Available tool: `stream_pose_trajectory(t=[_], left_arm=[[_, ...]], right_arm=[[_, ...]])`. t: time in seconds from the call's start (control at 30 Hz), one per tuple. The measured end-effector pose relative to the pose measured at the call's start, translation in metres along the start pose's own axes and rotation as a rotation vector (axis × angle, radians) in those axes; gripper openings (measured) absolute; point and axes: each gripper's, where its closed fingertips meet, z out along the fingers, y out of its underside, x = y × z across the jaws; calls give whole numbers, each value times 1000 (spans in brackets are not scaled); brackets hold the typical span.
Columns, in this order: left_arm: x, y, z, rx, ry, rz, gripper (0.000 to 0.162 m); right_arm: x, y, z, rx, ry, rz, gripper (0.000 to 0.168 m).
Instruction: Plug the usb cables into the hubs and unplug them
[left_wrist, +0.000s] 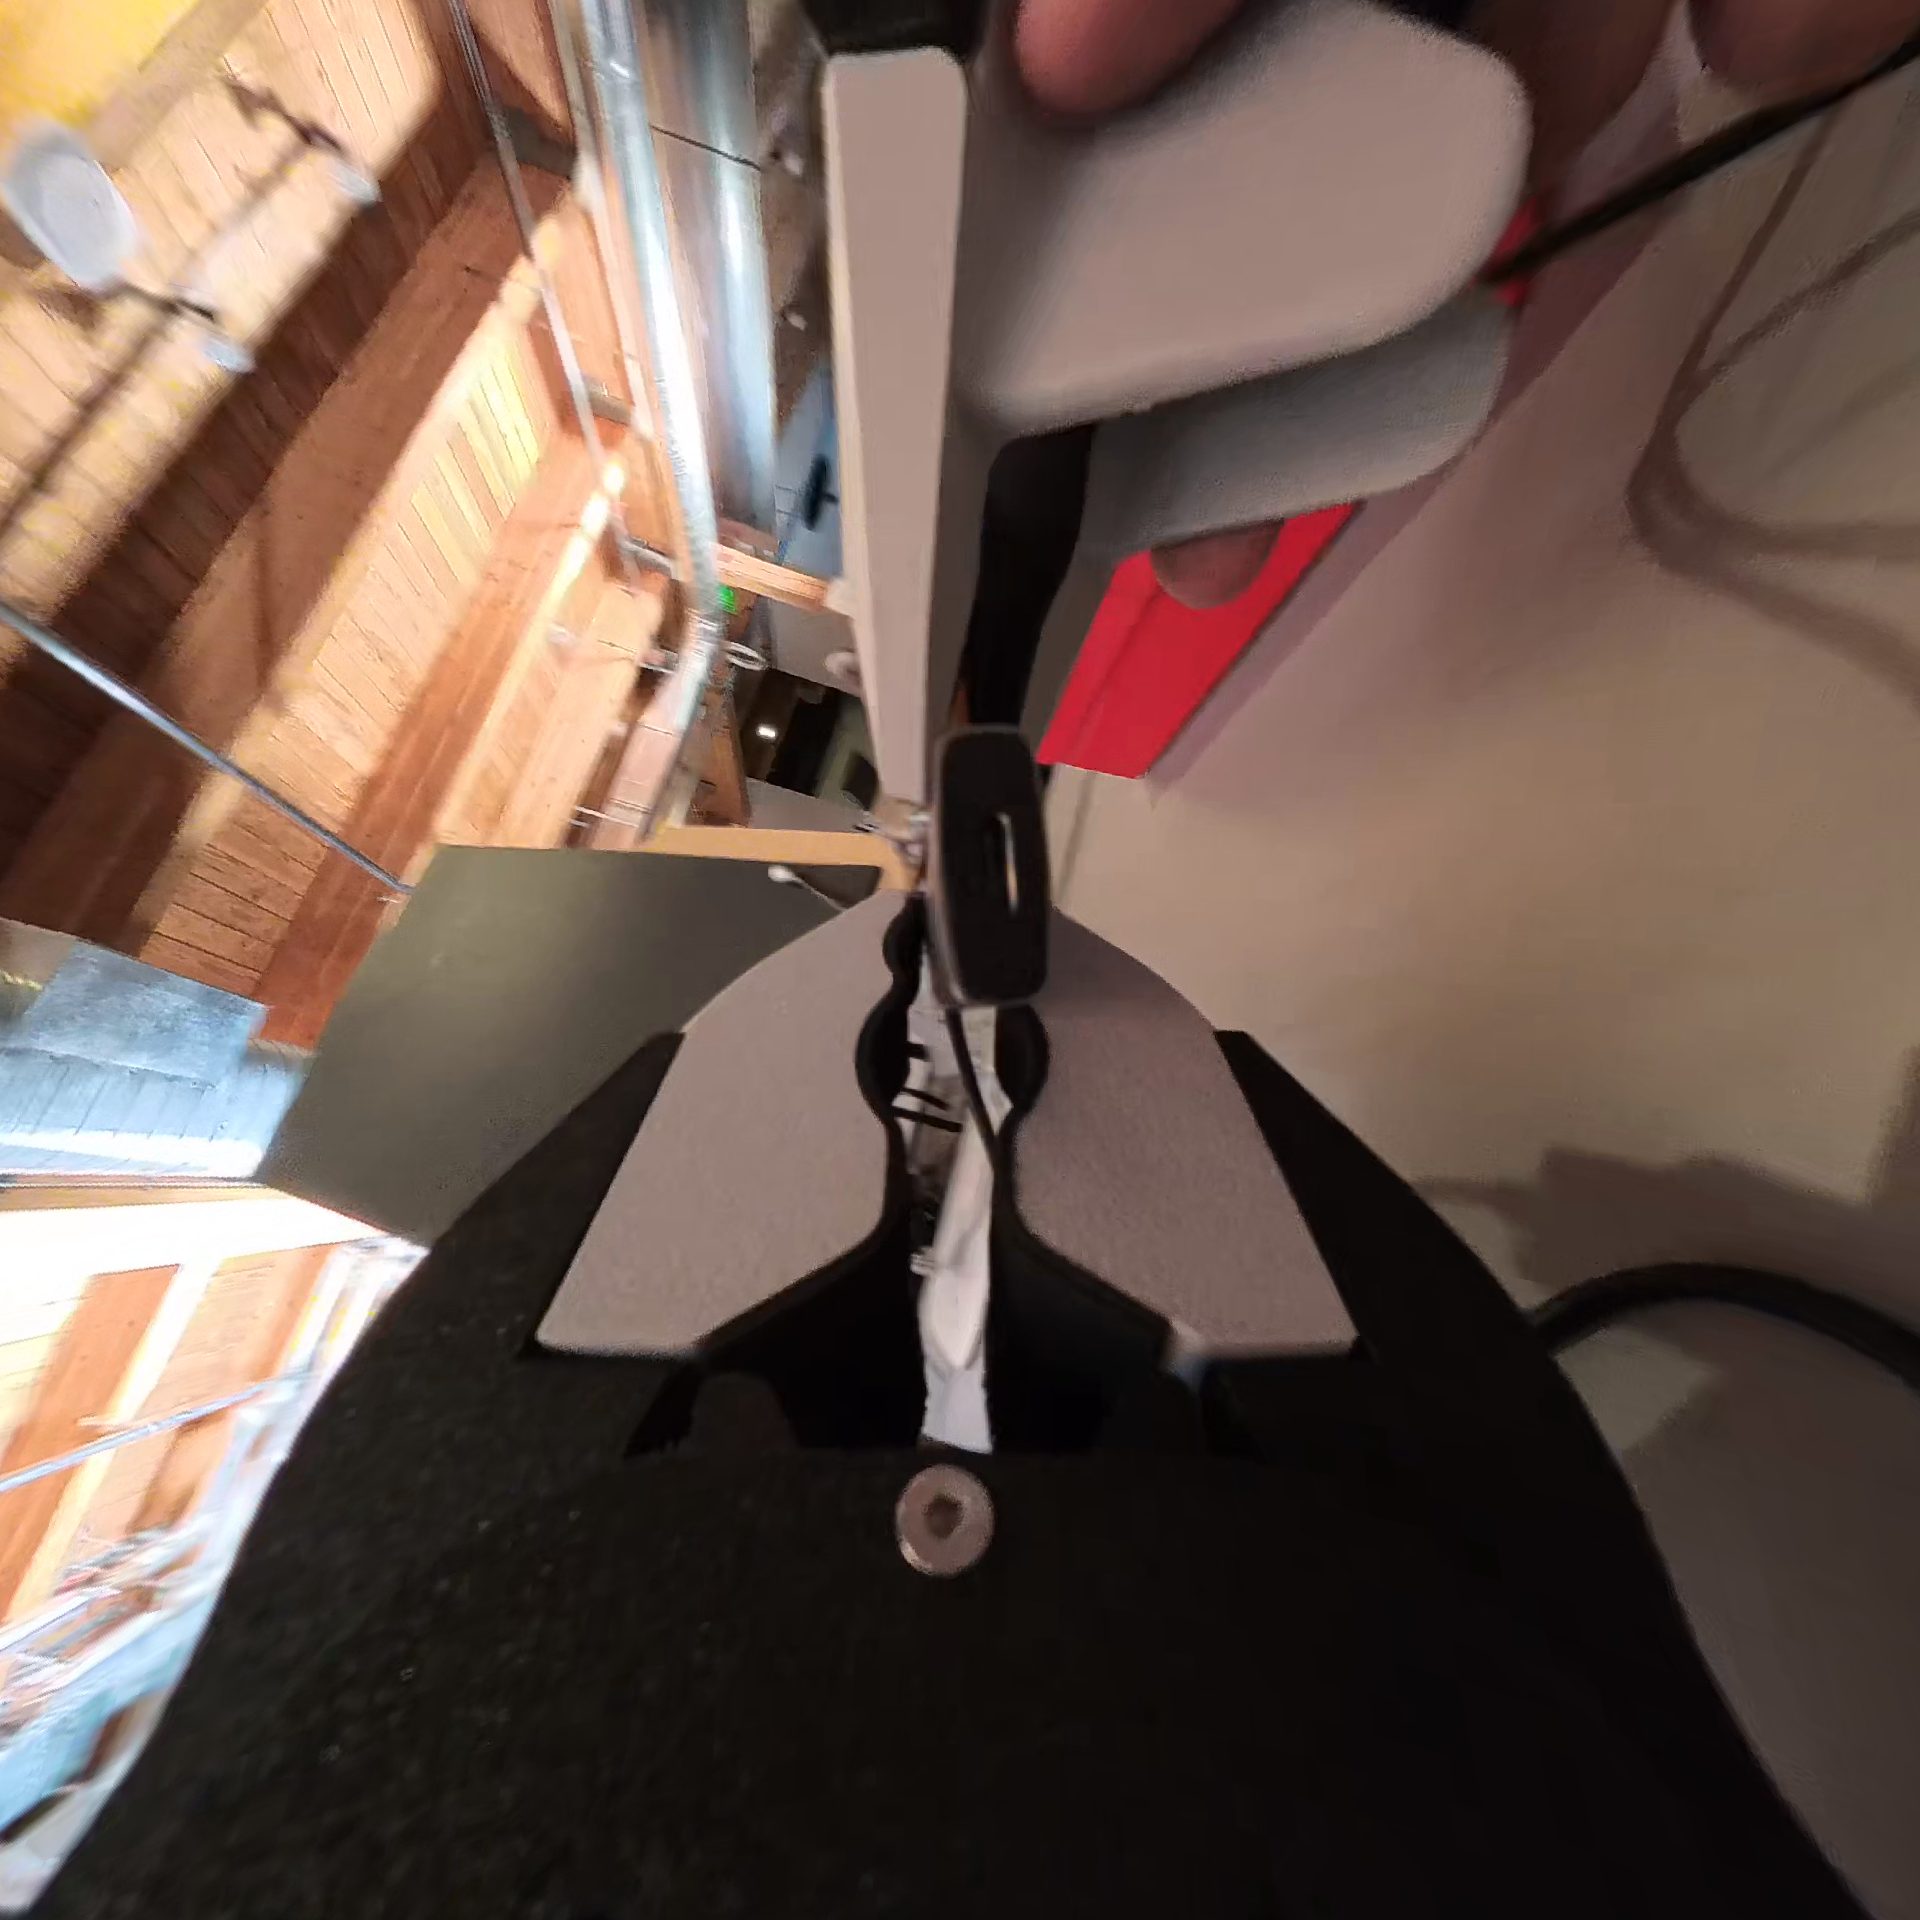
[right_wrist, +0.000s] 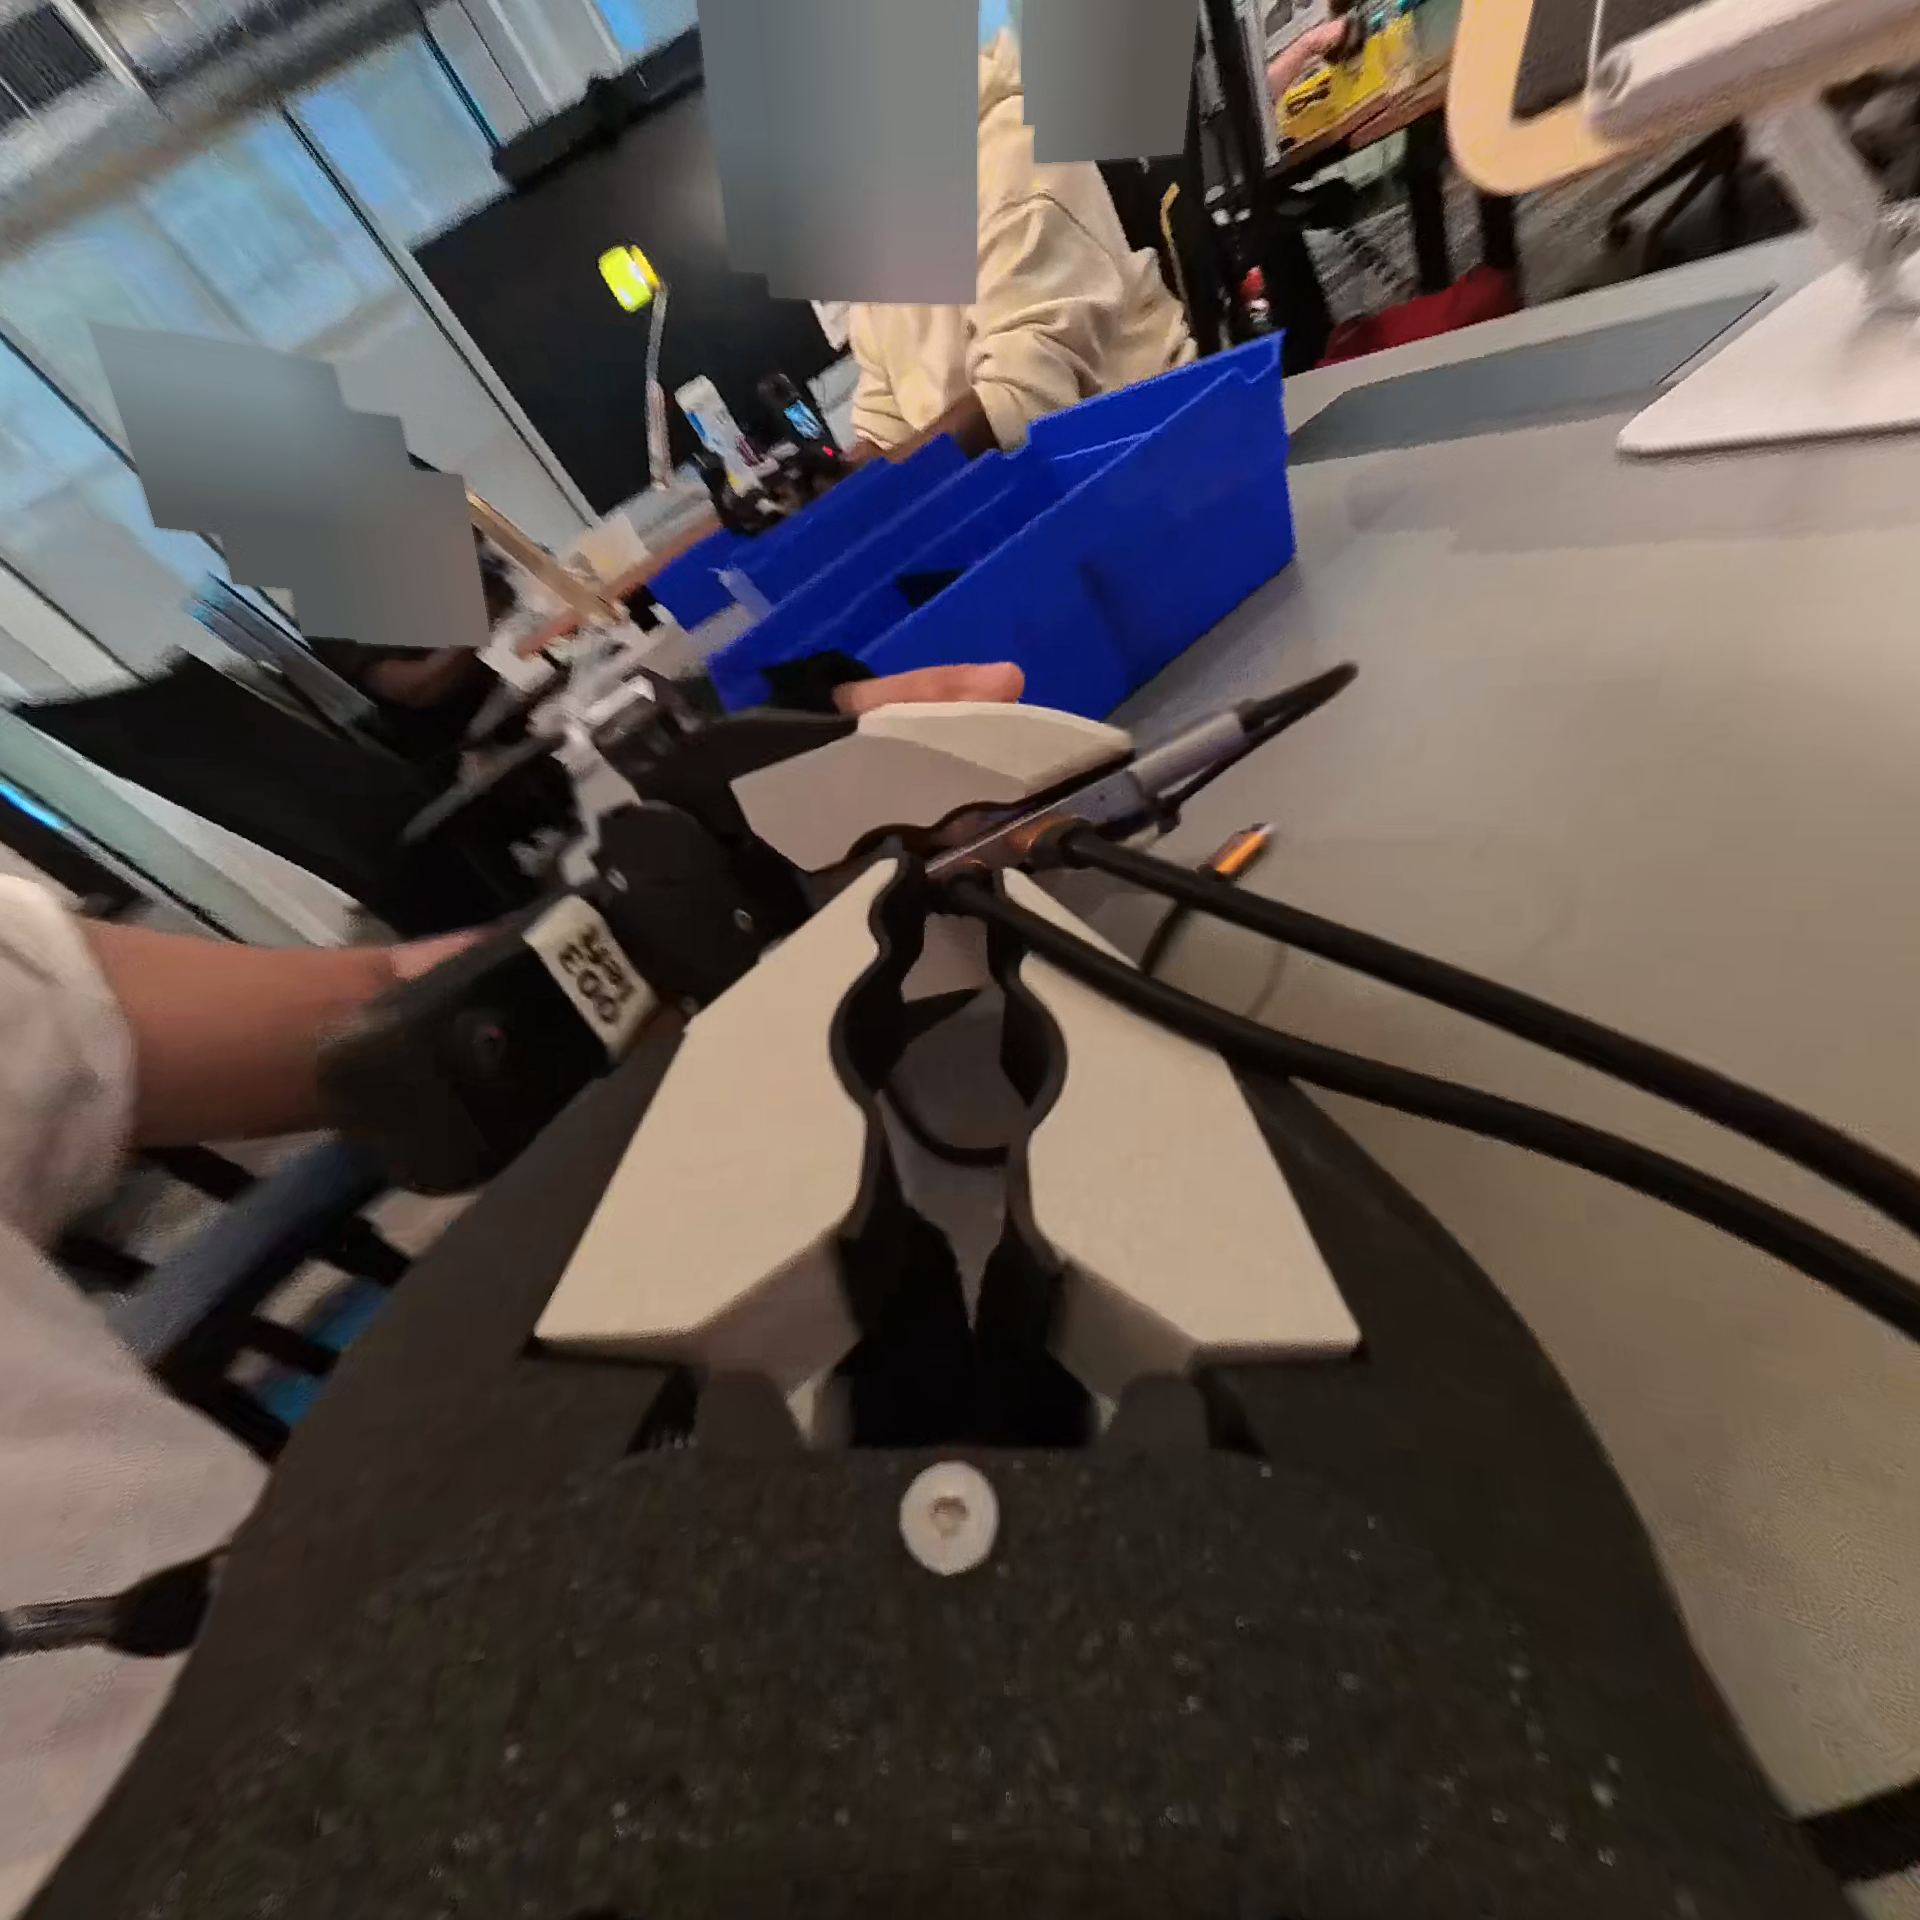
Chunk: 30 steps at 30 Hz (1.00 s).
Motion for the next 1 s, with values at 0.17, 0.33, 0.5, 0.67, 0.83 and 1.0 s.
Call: stream_pose_trajectory(t=[0.17, 0.33, 0.5, 0.67, 0.83, 1.0], left_arm=[[4, 4, 2, -33, 36, -65, 11], [-27, 17, -1, 10, 18, -469, 9], [-40, 6, -9, 252, 164, -809, 9], [-44, -24, -27, 499, 357, -952, 9], [-56, -35, -34, 605, 406, -1130, 9], [-58, -32, -34, 642, 463, -1282, 10]], right_arm=[[0, -1, 2, -18, 26, -50, 10], [-12, -13, -13, 31, -97, -72, 23], [-39, -41, -50, 71, -209, -378, 31], [-11, -92, -64, 64, -88, -510, 29], [-4, -54, -14, -83, -237, -472, 31], [-17, -44, 18, -16, -263, -435, 15]])
